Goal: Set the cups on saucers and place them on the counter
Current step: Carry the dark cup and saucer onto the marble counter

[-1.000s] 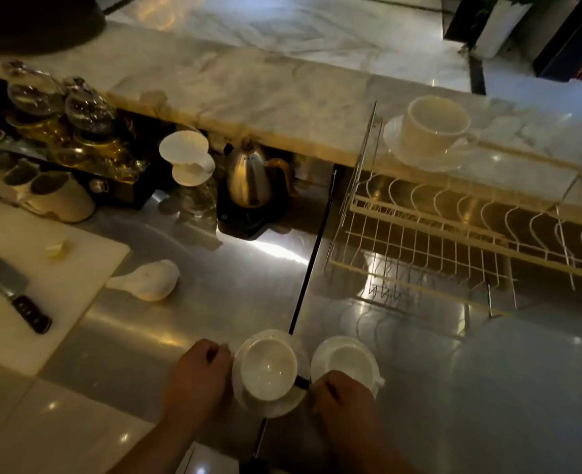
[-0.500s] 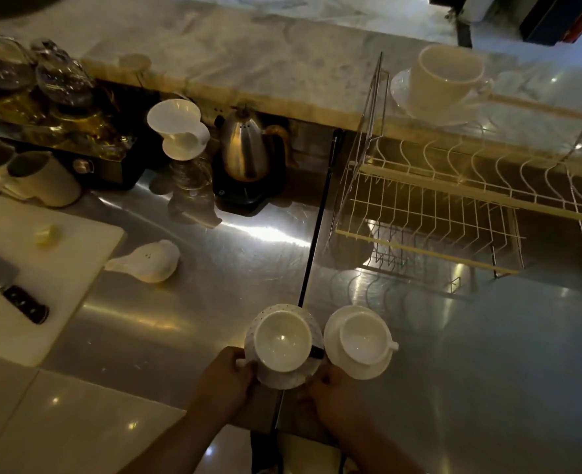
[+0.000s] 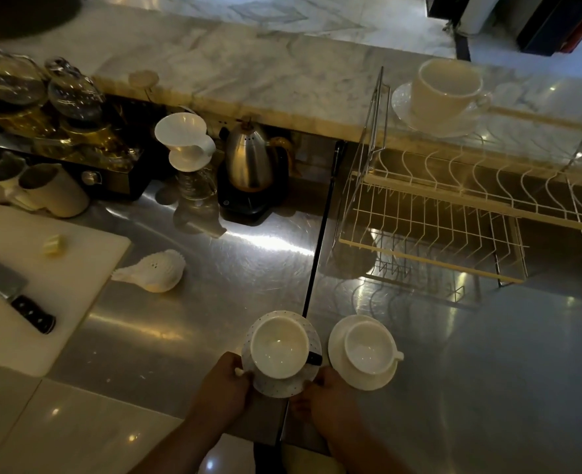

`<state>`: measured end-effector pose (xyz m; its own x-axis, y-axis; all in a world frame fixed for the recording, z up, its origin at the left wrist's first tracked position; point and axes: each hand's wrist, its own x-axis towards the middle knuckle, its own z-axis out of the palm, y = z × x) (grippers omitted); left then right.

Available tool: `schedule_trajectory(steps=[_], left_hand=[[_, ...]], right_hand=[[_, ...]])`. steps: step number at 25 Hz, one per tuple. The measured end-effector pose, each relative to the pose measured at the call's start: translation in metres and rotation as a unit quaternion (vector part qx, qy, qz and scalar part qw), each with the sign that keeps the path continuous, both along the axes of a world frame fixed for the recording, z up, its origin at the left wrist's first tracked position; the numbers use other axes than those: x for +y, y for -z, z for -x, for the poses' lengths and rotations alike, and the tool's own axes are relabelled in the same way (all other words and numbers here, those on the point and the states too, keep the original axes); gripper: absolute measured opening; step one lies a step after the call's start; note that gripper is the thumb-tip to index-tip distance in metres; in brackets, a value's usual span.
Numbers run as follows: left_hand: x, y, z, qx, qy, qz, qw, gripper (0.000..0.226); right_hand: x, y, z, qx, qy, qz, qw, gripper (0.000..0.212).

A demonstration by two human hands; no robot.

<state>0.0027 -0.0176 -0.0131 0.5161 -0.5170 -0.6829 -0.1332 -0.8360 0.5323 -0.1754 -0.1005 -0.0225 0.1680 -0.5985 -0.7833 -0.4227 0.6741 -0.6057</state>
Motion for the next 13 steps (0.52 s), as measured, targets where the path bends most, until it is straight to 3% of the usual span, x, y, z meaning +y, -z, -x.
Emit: schedule_trajectory(steps=[13], left_hand=[[-0.042,-0.100,-0.022,-0.019,-0.090,0.136,0.986,0.012]], right_hand=[[-0.061,-0.096,-0.034,-0.104,-0.001,0.060,0.993,0.006]])
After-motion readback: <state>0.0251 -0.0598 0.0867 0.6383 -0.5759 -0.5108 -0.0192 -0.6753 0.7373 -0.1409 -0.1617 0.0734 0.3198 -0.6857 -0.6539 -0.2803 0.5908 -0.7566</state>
